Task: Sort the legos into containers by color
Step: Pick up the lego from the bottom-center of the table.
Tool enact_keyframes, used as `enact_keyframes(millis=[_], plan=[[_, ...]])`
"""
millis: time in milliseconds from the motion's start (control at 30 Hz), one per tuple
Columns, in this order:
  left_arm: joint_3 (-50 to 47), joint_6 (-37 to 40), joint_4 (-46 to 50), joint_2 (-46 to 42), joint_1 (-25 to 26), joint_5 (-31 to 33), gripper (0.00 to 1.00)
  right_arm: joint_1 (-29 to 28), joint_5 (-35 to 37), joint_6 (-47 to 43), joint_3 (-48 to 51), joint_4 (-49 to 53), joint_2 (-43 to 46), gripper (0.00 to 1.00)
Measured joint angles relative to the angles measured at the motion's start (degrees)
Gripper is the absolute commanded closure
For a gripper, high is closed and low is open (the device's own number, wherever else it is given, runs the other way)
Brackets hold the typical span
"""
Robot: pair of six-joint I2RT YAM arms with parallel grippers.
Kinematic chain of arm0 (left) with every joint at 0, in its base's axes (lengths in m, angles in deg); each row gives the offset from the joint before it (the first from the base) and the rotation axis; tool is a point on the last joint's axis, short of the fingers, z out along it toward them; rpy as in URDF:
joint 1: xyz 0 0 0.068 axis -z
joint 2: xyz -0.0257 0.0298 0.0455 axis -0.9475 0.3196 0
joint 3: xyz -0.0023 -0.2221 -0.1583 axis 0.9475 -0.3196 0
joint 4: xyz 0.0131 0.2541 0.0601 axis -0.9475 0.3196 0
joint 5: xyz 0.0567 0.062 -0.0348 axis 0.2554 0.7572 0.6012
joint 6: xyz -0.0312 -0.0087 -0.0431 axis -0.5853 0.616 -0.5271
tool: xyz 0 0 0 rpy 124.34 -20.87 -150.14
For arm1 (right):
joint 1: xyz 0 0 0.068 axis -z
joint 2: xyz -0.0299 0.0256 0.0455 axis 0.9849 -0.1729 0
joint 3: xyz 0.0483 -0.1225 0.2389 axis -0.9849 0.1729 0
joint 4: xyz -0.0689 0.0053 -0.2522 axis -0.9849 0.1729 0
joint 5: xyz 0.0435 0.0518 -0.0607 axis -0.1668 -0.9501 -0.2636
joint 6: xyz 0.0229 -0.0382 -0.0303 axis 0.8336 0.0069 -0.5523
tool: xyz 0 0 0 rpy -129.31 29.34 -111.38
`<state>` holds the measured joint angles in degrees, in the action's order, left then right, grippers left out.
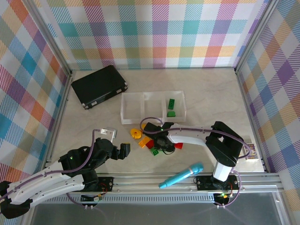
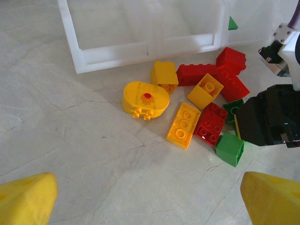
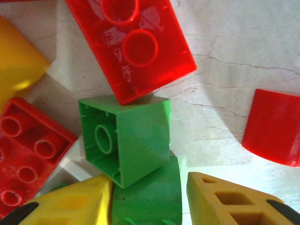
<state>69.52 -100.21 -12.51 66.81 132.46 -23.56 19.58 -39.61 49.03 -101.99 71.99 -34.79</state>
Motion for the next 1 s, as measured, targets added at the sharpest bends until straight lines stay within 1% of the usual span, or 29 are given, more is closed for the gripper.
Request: enact_keyframes(millis=[367, 600, 733, 867, 1000], plan=[[0.0, 0.0, 0.0, 0.4, 0.0, 0.0, 0.0, 0.0, 0.9, -1.5, 1.1, 0.0, -0.5, 0.55], [0.0, 0.0, 0.1, 0.4, 0.0, 0.1, 0.0, 0.0, 2.1, -2.9, 2.2, -0.1, -0.4, 0.61], [0.0, 0.0, 0.3, 0.4, 0.0, 0.5, 0.01, 0.0, 2.8, -3.6, 2.9, 0.0, 1.6, 0.65], [0.0, 0.0, 0.3, 0.7, 0.0, 0.7, 0.0, 0.0, 4.0, -5.0, 2.8, 0.3, 5.1, 0.66], [0.0, 0.0, 0.4, 1.5, 0.0, 0.9, 0.0, 0.0, 5.9, -7.8, -0.6, 3.4, 6.7, 0.67]])
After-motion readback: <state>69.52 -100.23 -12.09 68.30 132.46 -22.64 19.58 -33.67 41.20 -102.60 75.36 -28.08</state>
